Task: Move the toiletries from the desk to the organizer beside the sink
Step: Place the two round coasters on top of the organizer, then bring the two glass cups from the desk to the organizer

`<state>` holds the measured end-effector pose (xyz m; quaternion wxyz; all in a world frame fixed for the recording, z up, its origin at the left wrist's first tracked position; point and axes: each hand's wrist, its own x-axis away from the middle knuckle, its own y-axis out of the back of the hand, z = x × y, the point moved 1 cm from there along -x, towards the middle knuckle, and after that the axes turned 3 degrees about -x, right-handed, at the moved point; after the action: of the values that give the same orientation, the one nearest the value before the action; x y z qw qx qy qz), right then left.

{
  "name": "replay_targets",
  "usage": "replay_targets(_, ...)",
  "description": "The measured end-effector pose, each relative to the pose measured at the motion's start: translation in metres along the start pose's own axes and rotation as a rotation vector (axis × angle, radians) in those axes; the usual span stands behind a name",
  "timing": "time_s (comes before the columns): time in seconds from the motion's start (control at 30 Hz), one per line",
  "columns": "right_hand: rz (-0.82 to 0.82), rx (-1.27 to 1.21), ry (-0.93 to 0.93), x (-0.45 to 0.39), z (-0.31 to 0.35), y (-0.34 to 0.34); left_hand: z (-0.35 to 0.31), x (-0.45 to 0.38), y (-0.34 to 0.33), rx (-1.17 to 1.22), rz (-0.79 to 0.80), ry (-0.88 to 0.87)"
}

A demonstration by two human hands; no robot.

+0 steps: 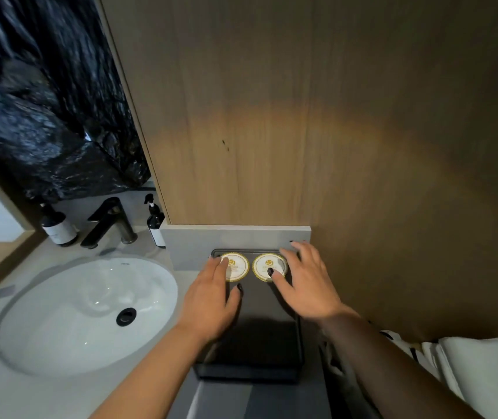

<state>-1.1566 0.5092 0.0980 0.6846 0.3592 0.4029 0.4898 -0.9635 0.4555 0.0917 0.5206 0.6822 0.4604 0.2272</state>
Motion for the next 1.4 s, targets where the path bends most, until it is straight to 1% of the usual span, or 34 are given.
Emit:
replay_targets(0.27, 0.092, -0.087, 0.130, 0.004, 0.046, 0.003, 0.005, 0.025, 0.038, -0.001, -0.048, 0.080)
replay_targets(0.5, 0.130, -0.117, 0.193, 0.019, 0.108, 0.001, 0.041, 0.070, 0.077, 0.014, -0.081, 0.151)
replay_targets(0.6, 0.140, -0.113, 0.222, 0.027, 0.146, -0.006, 0.067, 0.096, 0.095, 0.019, -0.103, 0.175)
replay_targets(0.77, 0.171, -0.138, 0.262, 0.047, 0.227, -0.024, 0.122, 0.148, 0.129, 0.026, -0.124, 0.233)
replay_targets(1.1, 0.205, -0.224, 0.283, 0.107, 0.386, -0.088, 0.239, 0.255, 0.203, 0.033, -0.149, 0.301)
replay_targets(1.4, 0.252, -0.239, 0.370, 0.118, 0.485, -0.131, 0.314, 0.320, 0.256, 0.015, -0.179, 0.390)
